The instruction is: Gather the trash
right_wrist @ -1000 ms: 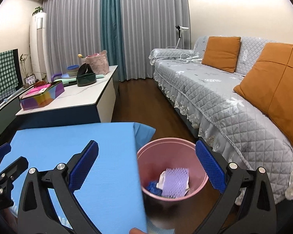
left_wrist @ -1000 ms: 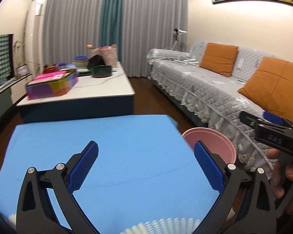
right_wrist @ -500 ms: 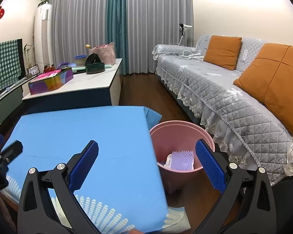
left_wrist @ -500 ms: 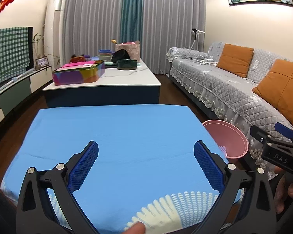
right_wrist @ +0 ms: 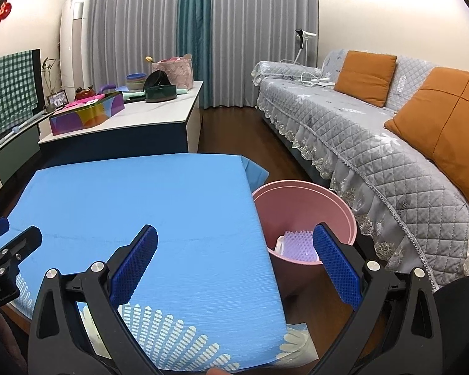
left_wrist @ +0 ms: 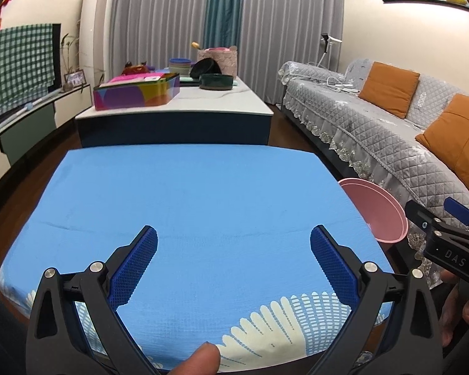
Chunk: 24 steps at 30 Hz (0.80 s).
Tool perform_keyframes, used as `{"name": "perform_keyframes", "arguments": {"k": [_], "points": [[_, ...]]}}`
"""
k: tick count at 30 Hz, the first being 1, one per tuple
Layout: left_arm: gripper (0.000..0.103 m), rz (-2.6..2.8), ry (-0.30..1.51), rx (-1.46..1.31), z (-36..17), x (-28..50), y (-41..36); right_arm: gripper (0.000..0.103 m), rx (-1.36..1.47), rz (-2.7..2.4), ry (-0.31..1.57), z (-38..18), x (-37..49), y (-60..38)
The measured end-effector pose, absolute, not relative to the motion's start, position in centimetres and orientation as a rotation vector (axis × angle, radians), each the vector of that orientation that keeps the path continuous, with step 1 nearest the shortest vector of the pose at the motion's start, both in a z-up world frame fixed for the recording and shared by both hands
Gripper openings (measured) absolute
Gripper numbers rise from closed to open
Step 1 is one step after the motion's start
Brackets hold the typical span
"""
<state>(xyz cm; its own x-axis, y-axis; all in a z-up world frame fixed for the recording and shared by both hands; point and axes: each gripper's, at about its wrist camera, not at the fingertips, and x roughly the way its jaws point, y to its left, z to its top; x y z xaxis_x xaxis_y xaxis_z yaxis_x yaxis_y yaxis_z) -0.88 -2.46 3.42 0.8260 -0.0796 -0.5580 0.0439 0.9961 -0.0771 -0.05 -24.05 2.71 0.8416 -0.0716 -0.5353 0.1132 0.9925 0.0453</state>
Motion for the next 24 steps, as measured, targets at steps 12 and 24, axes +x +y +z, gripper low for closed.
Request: {"name": "perform_keyframes", "arguments": {"k": [12, 24], "points": [[0.095, -0.027, 0.633, -0.066, 2.1, -0.5, -1.8, 0.098, 0.072, -0.070, 0.573, 2.4, 0.5, -23.0], [0.095, -0.013, 0.631, -0.059, 2.1, -0.6, -1.8, 0.098, 0.062, -0.064, 0.578, 2.2, 0.6, -22.6]]}}
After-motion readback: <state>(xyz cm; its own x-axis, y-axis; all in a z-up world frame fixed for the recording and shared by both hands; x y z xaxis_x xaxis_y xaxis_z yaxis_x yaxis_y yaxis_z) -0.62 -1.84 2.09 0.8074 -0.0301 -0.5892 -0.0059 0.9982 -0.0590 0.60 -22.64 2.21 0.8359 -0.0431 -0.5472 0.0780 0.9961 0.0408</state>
